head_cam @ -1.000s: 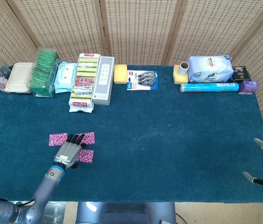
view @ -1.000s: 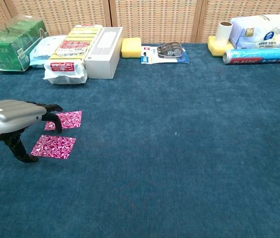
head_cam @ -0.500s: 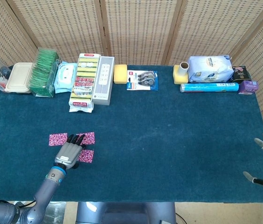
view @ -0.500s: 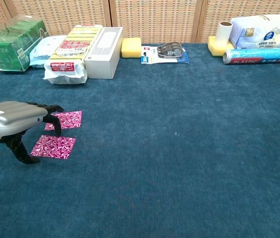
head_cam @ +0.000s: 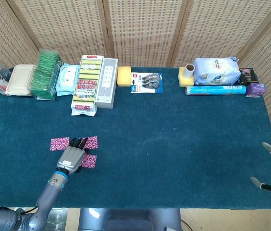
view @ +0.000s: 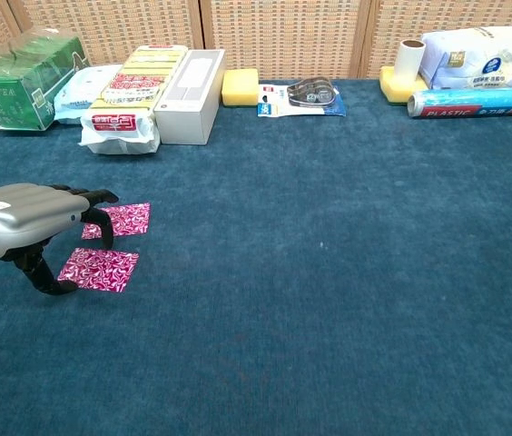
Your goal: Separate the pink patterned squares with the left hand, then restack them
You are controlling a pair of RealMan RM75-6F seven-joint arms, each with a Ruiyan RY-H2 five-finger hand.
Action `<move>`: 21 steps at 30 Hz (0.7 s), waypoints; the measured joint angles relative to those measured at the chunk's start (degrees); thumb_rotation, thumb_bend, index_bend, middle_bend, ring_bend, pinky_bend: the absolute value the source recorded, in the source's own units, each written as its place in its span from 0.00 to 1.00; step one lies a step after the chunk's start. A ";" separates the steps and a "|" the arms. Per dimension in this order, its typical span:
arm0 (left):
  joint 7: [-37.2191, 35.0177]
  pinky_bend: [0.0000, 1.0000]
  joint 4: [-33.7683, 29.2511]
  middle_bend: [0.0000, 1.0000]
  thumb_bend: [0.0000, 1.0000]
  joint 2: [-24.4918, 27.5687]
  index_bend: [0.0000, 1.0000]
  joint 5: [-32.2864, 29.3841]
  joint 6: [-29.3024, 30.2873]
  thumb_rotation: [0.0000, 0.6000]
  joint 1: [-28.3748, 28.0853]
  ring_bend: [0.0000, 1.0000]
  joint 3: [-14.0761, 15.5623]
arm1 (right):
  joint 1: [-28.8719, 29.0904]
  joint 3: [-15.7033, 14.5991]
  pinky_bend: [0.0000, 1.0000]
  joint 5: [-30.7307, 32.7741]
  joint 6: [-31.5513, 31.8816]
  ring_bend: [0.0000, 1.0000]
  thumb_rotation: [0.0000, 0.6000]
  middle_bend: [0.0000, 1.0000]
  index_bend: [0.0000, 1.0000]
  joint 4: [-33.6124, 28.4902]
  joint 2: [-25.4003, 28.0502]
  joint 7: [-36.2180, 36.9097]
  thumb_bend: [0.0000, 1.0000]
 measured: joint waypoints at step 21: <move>1.29 0.02 0.92 0.00 0.22 -0.89 0.31 1.58 0.09 1.00 1.46 0.00 -0.46 | -0.01 -0.02 0.01 -0.09 0.02 0.01 1.00 0.02 0.13 0.09 0.30 0.80 0.00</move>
